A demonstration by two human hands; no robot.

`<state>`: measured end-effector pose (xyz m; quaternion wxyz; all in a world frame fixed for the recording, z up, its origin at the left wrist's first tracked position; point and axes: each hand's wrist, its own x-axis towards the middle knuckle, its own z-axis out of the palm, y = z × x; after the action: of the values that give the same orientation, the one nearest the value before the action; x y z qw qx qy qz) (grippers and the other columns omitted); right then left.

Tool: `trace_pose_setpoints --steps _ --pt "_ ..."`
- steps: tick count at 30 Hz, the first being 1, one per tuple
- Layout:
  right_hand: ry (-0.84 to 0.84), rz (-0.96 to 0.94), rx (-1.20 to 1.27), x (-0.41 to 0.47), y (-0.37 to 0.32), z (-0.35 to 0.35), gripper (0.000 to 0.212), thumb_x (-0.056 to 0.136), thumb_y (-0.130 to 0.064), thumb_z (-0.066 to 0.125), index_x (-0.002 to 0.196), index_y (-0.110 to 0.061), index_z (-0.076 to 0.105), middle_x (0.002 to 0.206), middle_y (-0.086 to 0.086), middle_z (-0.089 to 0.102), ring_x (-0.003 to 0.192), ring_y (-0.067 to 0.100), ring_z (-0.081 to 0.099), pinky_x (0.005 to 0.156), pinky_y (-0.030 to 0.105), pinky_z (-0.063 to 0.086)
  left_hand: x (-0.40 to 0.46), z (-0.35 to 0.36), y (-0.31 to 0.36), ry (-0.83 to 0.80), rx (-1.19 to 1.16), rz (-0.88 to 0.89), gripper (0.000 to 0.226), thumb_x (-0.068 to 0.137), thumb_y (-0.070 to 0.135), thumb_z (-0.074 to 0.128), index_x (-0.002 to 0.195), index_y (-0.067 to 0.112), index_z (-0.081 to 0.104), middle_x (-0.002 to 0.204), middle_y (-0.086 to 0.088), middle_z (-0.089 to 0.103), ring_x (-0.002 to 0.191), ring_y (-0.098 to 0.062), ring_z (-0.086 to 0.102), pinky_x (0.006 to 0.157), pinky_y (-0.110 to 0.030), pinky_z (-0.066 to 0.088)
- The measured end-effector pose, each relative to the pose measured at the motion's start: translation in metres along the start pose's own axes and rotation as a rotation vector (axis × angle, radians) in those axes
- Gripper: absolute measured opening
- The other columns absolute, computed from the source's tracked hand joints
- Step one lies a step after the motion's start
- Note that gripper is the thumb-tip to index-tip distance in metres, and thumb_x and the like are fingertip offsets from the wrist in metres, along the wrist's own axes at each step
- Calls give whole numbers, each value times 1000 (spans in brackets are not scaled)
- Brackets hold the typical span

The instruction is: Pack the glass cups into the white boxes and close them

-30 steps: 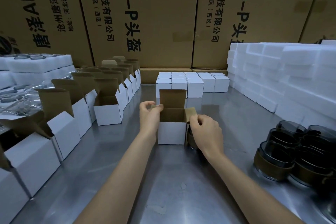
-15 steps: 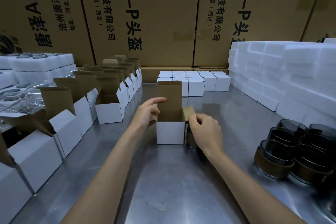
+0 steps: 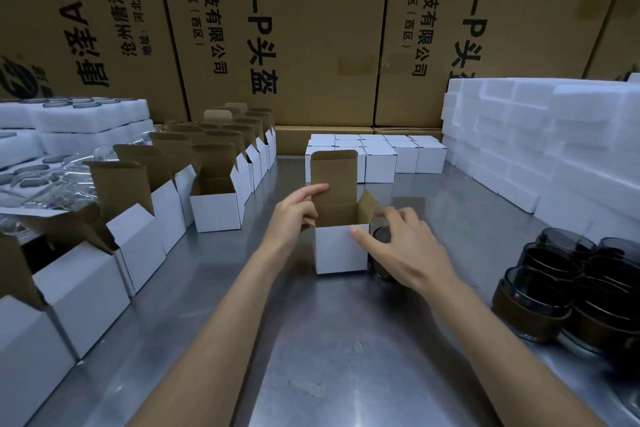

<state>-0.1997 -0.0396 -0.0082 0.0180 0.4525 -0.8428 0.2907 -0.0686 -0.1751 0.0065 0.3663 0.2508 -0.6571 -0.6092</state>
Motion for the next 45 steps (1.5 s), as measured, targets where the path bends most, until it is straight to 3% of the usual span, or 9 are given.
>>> trace_pose_setpoints --steps 5,13,16,19,24,29,34,38,45 --pt "-4 16 33 5 8 -3 49 75 -49 57 115 -26 44 121 -4 50 109 22 50 85 38 45 -3 2 0 19 53 41 50 60 14 47 98 35 72 107 -9 61 101 -21 54 89 -33 46" --pt "752 -198 603 3 -11 -21 49 87 -39 55 128 -17 42 114 -11 39 100 -5 42 86 5 36 -2 3 -4 7 110 138 46 78 -2 46 105 28 68 91 12 60 76 17 55 74 -11 47" --pt "668 -348 554 -1 -28 -17 57 85 -47 57 130 -15 41 120 -10 41 110 2 44 93 17 39 -3 3 -4 -2 93 153 48 83 -10 42 108 23 67 92 0 64 83 -7 60 70 -14 49" --pt "521 -501 375 -3 -37 -4 58 87 -41 63 132 -11 43 125 -2 46 114 6 43 93 6 32 -4 4 -3 0 61 176 45 86 -11 42 104 22 65 94 -4 64 83 -9 60 67 -14 49" --pt "344 -468 191 2 -28 6 56 89 -39 61 135 -12 45 135 2 50 123 18 46 108 39 33 -5 5 -3 -32 65 179 43 84 -9 43 111 15 66 96 -2 64 88 -13 59 77 -20 50" --pt "287 -474 20 8 -27 7 58 92 -46 53 142 -19 43 147 -3 43 134 15 41 114 39 18 -5 8 0 -42 43 176 47 83 -11 40 115 13 65 108 -9 65 96 -15 60 75 -18 50" --pt "334 -492 -85 5 -29 10 46 93 -40 55 133 -16 57 133 -1 59 120 21 53 93 36 47 -5 9 -2 -37 29 193 49 82 -12 39 113 16 66 104 -5 65 91 -11 61 76 -21 51" --pt "310 -403 -221 4 -22 15 40 98 -41 40 86 -22 72 88 -11 69 108 11 48 60 27 44 -2 8 -4 -18 76 177 51 80 -11 38 111 17 68 103 6 64 87 10 57 79 -9 45" --pt "389 -420 -1 2 -17 21 35 98 -37 37 103 -23 69 107 -14 65 111 6 42 71 17 40 -5 8 -4 -32 33 129 48 73 8 44 113 19 67 118 -4 63 117 -14 51 102 -29 40"
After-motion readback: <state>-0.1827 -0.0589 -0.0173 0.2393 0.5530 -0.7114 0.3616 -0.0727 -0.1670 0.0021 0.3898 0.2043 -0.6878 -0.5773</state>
